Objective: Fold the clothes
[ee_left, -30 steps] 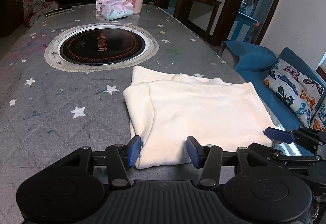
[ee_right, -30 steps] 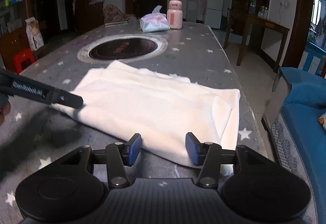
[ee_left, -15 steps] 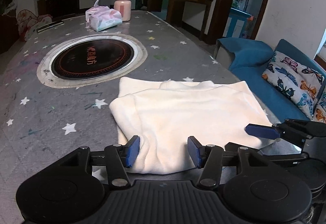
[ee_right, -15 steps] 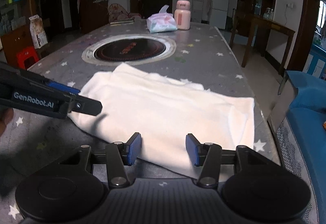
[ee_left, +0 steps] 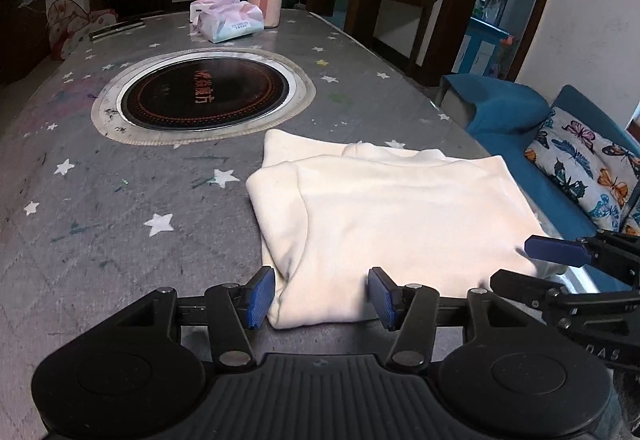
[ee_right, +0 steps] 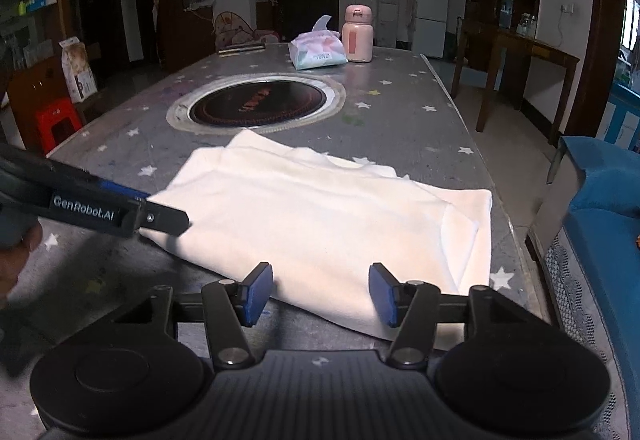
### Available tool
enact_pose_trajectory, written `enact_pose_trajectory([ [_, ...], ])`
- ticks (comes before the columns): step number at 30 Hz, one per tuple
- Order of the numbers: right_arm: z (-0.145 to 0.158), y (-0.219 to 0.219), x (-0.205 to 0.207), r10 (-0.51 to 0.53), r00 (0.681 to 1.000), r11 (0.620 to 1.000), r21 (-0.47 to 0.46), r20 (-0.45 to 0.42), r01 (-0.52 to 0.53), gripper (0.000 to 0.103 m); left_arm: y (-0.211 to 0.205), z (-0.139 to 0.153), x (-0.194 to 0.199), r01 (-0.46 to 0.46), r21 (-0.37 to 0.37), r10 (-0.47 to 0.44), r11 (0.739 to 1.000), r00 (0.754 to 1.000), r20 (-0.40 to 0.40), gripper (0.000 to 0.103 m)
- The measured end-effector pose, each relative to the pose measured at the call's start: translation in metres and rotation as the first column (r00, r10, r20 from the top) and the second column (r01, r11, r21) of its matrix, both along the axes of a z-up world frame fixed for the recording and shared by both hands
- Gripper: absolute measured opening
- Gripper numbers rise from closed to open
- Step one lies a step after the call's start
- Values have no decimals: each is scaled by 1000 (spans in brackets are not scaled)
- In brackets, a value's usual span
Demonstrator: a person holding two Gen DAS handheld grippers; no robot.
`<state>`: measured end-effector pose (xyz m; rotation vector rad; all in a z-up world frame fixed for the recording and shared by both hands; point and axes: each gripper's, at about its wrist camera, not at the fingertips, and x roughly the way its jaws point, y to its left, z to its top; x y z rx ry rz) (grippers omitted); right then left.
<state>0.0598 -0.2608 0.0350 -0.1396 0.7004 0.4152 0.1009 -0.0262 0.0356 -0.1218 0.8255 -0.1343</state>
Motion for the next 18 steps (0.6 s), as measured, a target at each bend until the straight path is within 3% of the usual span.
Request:
enact_pose_trajectory([
  [8, 13, -6, -7, 4, 1000, 999, 42, -29, -3, 60, 4, 1, -9, -23, 11, 23, 1000, 999, -34, 63],
  [14, 10, 3, -15, 15, 999, 999, 45, -31, -14, 62, 5, 2, -20, -23, 20, 23, 1000, 999, -25, 76],
  [18, 8, 6, -20, 18, 999, 999, 44, -31, -16, 69, 8, -1, -26, -33, 33, 34, 999, 999, -28, 83],
])
